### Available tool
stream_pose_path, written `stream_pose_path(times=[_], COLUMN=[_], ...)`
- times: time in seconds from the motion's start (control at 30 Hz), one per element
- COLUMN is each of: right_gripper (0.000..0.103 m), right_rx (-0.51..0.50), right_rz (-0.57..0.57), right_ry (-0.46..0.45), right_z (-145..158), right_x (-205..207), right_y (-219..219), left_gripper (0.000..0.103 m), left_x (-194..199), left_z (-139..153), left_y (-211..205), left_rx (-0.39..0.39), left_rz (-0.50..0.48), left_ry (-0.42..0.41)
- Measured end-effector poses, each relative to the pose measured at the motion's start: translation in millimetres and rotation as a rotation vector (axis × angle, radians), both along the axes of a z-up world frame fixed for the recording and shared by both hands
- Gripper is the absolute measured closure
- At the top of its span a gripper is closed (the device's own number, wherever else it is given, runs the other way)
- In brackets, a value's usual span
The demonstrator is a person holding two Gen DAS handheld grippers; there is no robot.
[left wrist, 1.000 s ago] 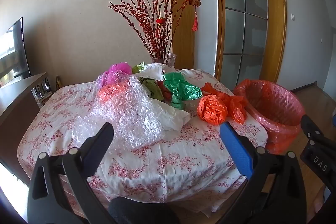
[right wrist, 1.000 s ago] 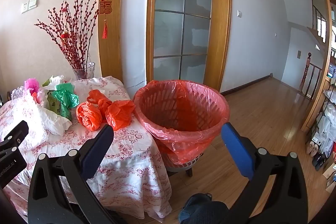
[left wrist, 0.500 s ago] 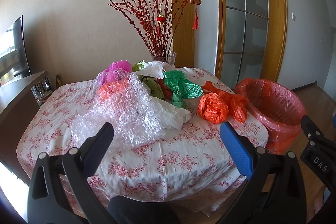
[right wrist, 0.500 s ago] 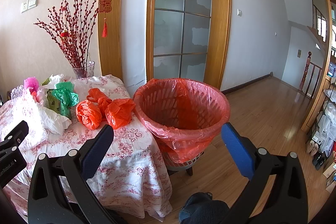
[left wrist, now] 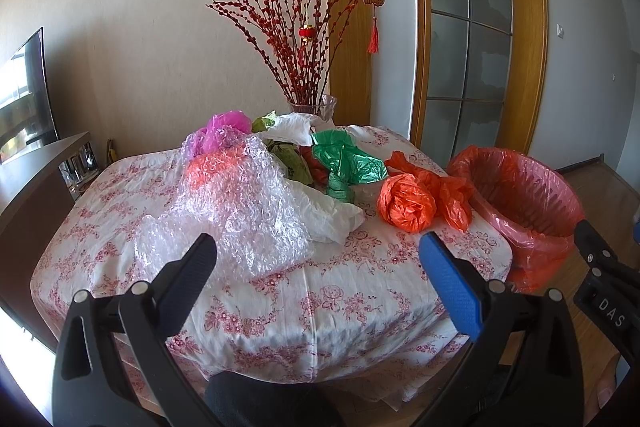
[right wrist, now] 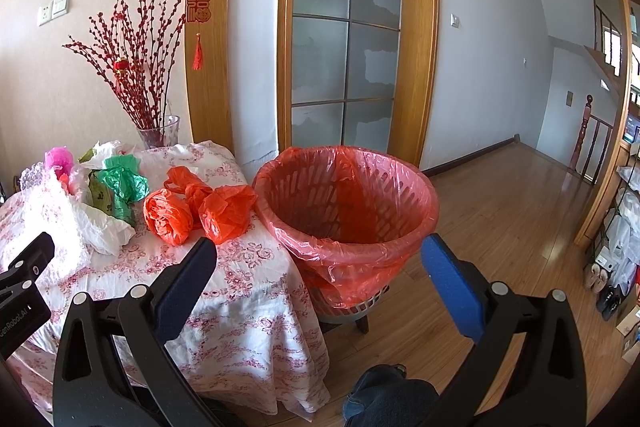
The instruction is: Collect trash
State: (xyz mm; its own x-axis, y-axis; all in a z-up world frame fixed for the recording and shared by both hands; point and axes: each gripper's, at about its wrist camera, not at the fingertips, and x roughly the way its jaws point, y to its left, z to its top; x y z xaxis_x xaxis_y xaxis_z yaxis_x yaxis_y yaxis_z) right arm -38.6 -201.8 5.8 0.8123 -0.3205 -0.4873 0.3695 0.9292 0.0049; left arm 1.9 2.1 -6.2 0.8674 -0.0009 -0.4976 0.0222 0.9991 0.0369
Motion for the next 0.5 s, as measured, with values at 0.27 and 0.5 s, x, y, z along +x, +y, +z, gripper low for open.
stream_pose_path(times=[0.27,0.5], right_gripper=[0.002,0.002], right_rx=[0.001,0.002], right_rz=[0.0,0.0], right_ry=[0.0,0.001], right_z=[-1.1,-1.0], right_x=[-0.4,-0.6], right_y=[0.0,0.1], left_gripper=[0.005,0.005], left_x=[0.3,-0.1], left_z=[0.1,-1.6], left_y=[-0.1,0.3], left_rx=[0.0,0.001], left_rz=[0.0,0.002], left_ry=[0.001,0.001])
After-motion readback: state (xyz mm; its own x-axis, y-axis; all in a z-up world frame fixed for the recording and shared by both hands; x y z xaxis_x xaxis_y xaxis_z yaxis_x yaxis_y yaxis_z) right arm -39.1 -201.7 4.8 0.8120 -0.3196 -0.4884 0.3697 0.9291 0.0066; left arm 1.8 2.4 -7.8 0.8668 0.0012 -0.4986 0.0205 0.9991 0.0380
